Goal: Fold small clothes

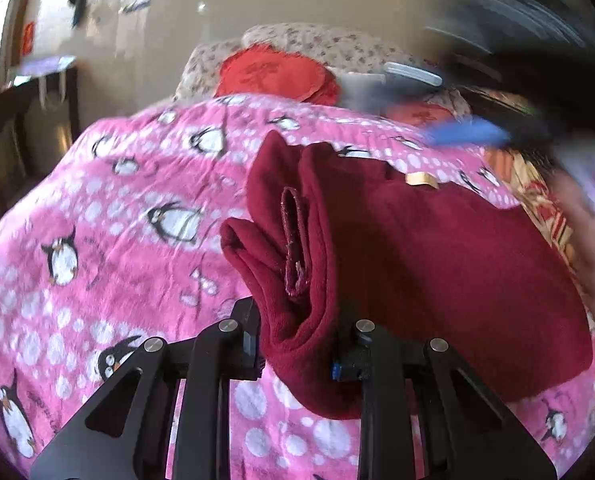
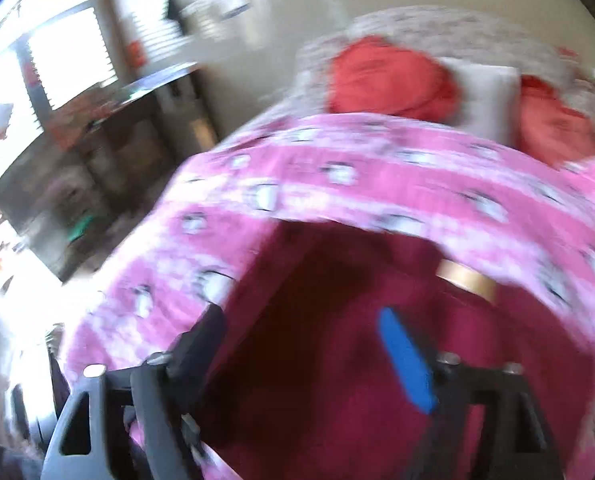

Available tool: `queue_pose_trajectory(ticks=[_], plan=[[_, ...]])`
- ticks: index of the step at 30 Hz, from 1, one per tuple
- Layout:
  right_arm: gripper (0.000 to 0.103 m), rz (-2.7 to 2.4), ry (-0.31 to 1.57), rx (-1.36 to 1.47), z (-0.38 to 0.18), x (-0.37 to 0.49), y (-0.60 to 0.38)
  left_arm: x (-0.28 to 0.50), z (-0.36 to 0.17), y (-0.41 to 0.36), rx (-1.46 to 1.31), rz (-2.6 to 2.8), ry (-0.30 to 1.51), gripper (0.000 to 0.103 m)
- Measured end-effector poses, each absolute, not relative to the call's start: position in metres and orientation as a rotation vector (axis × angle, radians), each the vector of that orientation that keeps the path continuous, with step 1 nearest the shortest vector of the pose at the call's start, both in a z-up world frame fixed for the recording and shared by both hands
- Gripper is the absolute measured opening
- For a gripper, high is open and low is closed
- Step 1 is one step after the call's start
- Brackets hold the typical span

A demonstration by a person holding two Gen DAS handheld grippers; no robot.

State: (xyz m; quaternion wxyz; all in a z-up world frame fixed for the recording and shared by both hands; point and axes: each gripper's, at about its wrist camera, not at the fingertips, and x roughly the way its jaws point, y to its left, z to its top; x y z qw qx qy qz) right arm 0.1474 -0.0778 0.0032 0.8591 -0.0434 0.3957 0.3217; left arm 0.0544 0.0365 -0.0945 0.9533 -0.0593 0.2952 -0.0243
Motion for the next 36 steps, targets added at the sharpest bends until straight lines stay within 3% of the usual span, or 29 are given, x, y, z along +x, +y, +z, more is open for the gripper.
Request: queue_pose_trajectory(ticks=[3,7,11,12,13,15,21,36], plan=[[0.08,0.687,0.868,-0.084,-0.002,0.177,-0.046,0.05,-0.092,0.028,-0.078,-0.07,0.577,0.022],[0.08,0.618,1.083,0.0,-0.029,0.225,-0.022,0.041,-0.087,0.012,0.007,-0.112,0.53,0.022],[0.079,0.526,1.132,-0.14,-0.039,0.237,0.0,0.042,-0.087,0.011,0.011,-0.127,0.529,0.021],[0.074,0.504,1.119,-0.187,-0.04,0.237,0.004,0.042,-0.087,0.012,0.003,-0.129,0.532,0.021],[0.059,0.501,1.113,-0.21,-0.04,0.238,0.008,0.043,-0.088,0.014,-0.004,-0.13,0.535,0.022],[0.043,0.489,1.134,-0.23,-0.044,0.241,0.01,0.044,-0.088,0.016,-0.014,-0.135,0.54,0.022],[0.018,0.512,1.156,-0.178,-0.053,0.248,-0.002,0.051,-0.09,0.02,-0.034,-0.141,0.565,0.021],[0.015,0.551,1.112,-0.115,-0.056,0.242,-0.026,0.062,-0.098,0.019,-0.012,-0.115,0.613,0.021]])
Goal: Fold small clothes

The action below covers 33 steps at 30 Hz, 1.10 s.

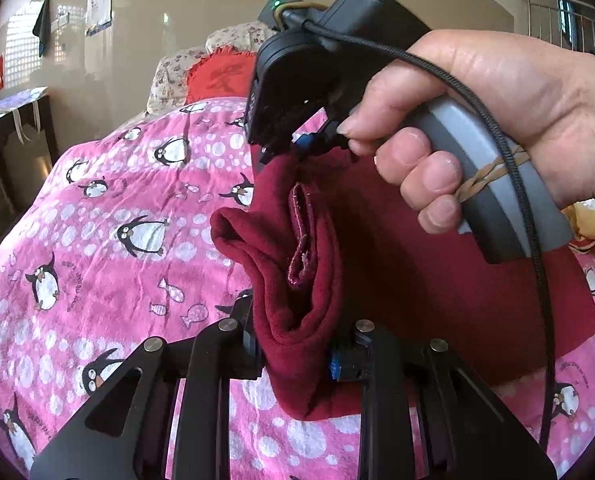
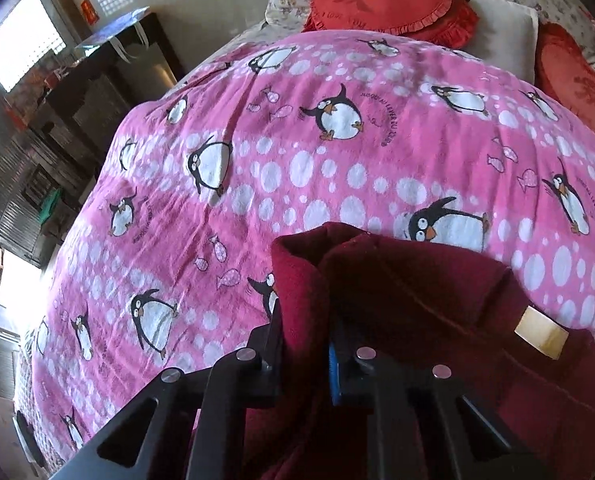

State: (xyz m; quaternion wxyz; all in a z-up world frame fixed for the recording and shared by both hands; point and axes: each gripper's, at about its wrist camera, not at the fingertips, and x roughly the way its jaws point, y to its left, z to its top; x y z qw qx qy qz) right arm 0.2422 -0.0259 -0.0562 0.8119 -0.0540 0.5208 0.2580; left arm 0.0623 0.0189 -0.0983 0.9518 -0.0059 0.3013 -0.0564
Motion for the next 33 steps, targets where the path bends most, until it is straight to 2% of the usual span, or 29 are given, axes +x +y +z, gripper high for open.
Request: queue_pose_trajectory(ticks=[6,14,20,27,33], plan=[[0.014,0.566,1.095,-0.062,-0.037,0.239,-0.055,0.065,-0.094,0.014,0.026,-0.095,0.633,0.021],[0.014,0.613,1.031,0.088,0.007,0.227,-0.144,0.039,-0.042,-0.038,0.094,-0.196,0.531,0.021],[0.014,0.604,1.001,0.061,0.036,0.216,-0.197,0.029,-0.017,-0.084,0.102,-0.313,0.532,0.021],[0.014,0.569,1.028,-0.003,0.042,0.201,-0.267,0.008,-0.012,-0.154,0.193,-0.427,0.53,0.021],[0.014,0.514,1.065,-0.016,0.021,0.188,-0.318,-0.003,-0.027,-0.196,0.243,-0.499,0.563,0.021]])
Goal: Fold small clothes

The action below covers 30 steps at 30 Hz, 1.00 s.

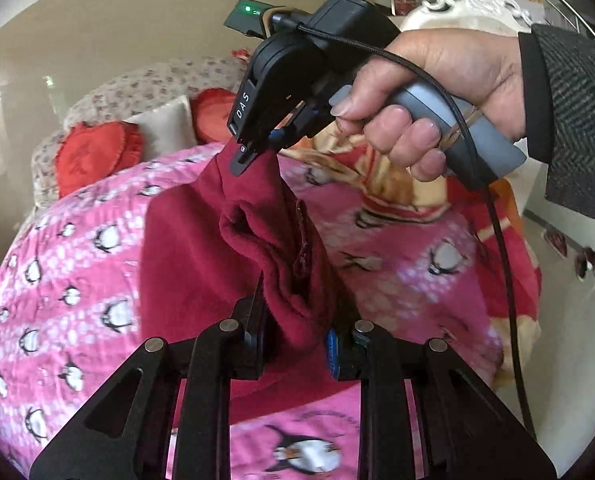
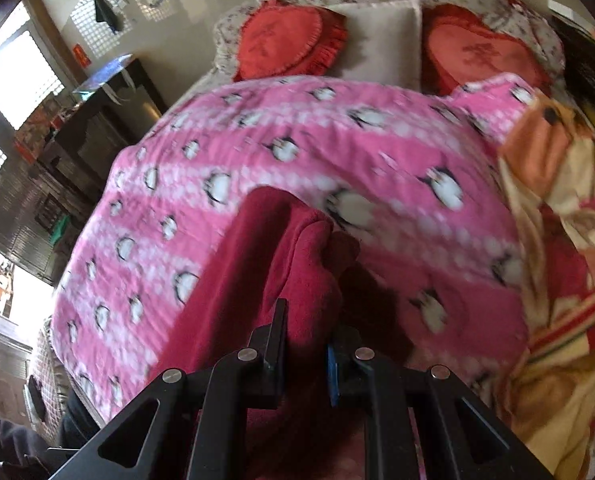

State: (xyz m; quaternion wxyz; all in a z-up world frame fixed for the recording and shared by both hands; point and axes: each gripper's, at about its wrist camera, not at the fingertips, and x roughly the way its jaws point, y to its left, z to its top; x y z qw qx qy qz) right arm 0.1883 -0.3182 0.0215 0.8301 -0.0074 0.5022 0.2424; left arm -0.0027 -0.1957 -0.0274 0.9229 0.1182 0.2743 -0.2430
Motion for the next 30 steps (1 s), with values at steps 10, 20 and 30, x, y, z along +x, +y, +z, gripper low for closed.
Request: queue_pose_trajectory(ticks=[10,20,30], plan=[[0.026,0.357,1.108,-0.001,-0.05,0.196,-0.34,-0.006,-0.056,-0.199,0.239,-0.599,0.7,0.027],[0.03,0.538,0.736,0.066,0.021,0.118,-0.372,0.019,-0.03,-0.115,0.006,-0.444,0.654,0.027],[0.024,0.673,0.806,-0.331,-0.066,0.07,-0.317,0.03,-0.072,-0.123,-0.014,-0.463,0.754,0.028]])
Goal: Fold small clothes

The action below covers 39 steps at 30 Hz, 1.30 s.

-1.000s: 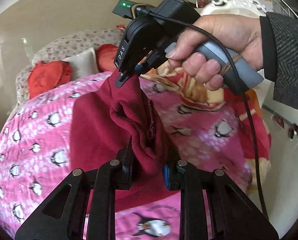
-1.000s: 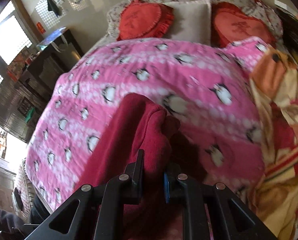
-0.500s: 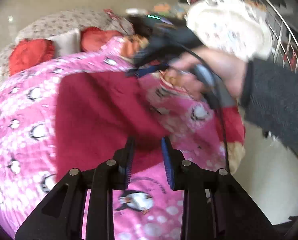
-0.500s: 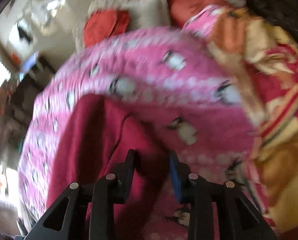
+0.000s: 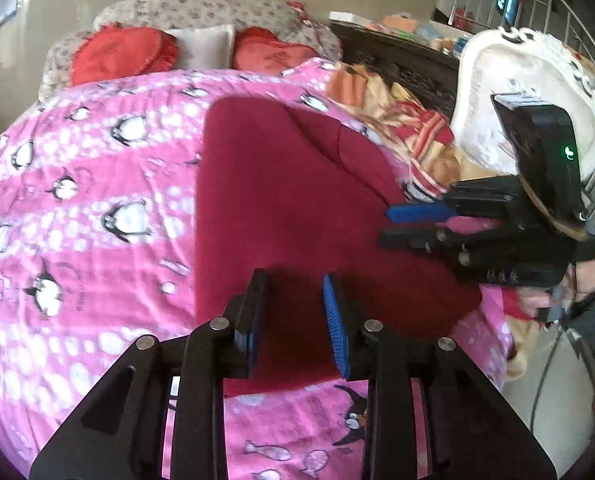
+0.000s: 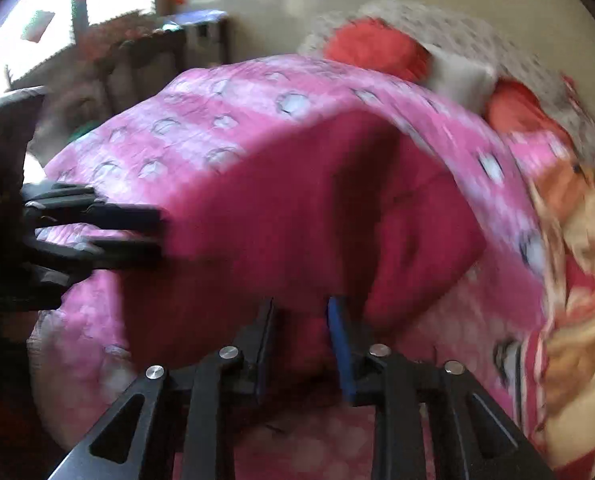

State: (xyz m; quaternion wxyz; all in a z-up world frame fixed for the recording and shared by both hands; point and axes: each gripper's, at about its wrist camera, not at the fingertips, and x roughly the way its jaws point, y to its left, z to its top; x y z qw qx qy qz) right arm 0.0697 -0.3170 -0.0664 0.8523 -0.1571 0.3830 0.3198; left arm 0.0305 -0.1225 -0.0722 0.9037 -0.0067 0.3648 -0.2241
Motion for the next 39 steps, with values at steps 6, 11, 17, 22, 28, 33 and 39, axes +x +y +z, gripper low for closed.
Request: queue_pose_trajectory(ticks=[6,11,17,22,28,33,39], plan=[[0.025,0.684,0.775,-0.139,-0.07,0.068,-0.335,0.03,-0.078,-0.123,0.003,-0.458,0.723,0.028],[0.025,0.689,0.753,-0.116,-0.04,0.074,-0.335,0.03,-0.08,-0.122,0.014,-0.443,0.718,0.028],[0.026,0.488,0.761,-0.084,-0.039,0.139,-0.325,0.032,-0.078,-0.122,0.015,-0.443,0.736,0.028],[0.029,0.446,0.837,0.058,-0.053,0.145,-0.342,0.043,-0.053,-0.107,-0.031,-0.462,0.744,0.029],[0.074,0.386,0.694,0.393,-0.044,0.103,-0.398,0.077,-0.045,-0.088,-0.112,-0.376,0.709,0.078],[0.074,0.499,0.784,0.557,-0.081,0.108,-0.396,0.117,-0.084,-0.099,-0.175,-0.454,0.909,0.078],[0.082,0.564,0.844,0.694,-0.122,0.116,-0.393,0.121,-0.103,-0.09,-0.312,-0.538,0.979,0.084]])
